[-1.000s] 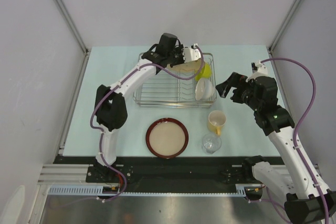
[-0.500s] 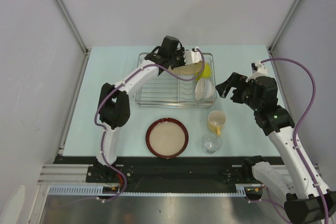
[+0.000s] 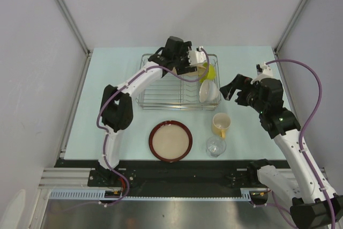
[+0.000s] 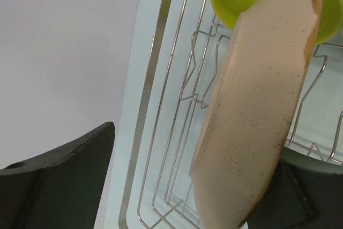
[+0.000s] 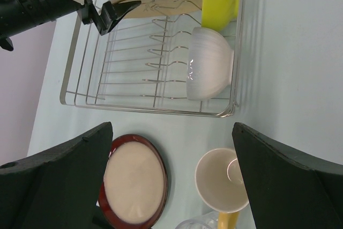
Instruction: Load the mixed dishes into the dish rack
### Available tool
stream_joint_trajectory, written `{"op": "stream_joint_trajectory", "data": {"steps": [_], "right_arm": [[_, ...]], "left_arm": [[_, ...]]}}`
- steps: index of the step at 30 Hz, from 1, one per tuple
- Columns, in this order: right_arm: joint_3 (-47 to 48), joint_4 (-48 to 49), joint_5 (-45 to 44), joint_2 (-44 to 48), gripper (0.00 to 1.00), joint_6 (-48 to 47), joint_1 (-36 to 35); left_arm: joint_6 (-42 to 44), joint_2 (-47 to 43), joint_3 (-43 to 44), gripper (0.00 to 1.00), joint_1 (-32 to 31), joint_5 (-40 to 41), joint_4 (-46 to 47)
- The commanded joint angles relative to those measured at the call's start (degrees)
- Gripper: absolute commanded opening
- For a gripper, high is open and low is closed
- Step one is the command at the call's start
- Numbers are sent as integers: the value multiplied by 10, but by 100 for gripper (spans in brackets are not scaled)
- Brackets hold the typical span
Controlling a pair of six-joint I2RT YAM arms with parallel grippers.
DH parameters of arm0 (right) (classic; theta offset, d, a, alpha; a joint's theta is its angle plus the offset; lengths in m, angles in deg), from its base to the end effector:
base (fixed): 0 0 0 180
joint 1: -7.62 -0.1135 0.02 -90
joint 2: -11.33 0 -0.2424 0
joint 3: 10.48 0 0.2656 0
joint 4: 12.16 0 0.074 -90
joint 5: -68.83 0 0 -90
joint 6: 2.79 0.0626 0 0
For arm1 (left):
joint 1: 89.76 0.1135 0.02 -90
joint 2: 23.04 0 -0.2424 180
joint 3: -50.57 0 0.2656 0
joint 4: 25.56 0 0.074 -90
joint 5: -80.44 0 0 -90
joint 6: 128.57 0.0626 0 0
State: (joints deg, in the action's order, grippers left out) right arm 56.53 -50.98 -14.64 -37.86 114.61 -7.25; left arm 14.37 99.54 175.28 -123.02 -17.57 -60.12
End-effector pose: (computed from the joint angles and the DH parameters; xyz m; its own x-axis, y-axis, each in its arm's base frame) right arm 0.2317 0.0689 0.3294 -0.4721 0.3477 -0.8101 -0.1581 0.8706 0.4658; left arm 0.4390 -0.2984 0.2547 0.2416 0.7865 -0.5683 0.7444 0.2254 0.6285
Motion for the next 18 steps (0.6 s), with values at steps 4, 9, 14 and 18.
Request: {"op": "stream_joint_trajectory", "data": {"steps": [4, 9, 14, 18], "right_arm": [[-2, 13, 5, 4, 100, 8, 2], [-2, -7, 4, -4, 100, 9, 1], [-1, -40, 6, -11, 100, 4, -3], [-2, -59, 11, -15, 100, -2, -21]], "left_arm": [[-31, -83, 0, 91, -3, 5, 1], [-54, -145, -56, 91, -3, 6, -4], [-92, -248, -173, 91, -3, 7, -2], [-119, -322, -254, 91, -1, 19, -27]]}}
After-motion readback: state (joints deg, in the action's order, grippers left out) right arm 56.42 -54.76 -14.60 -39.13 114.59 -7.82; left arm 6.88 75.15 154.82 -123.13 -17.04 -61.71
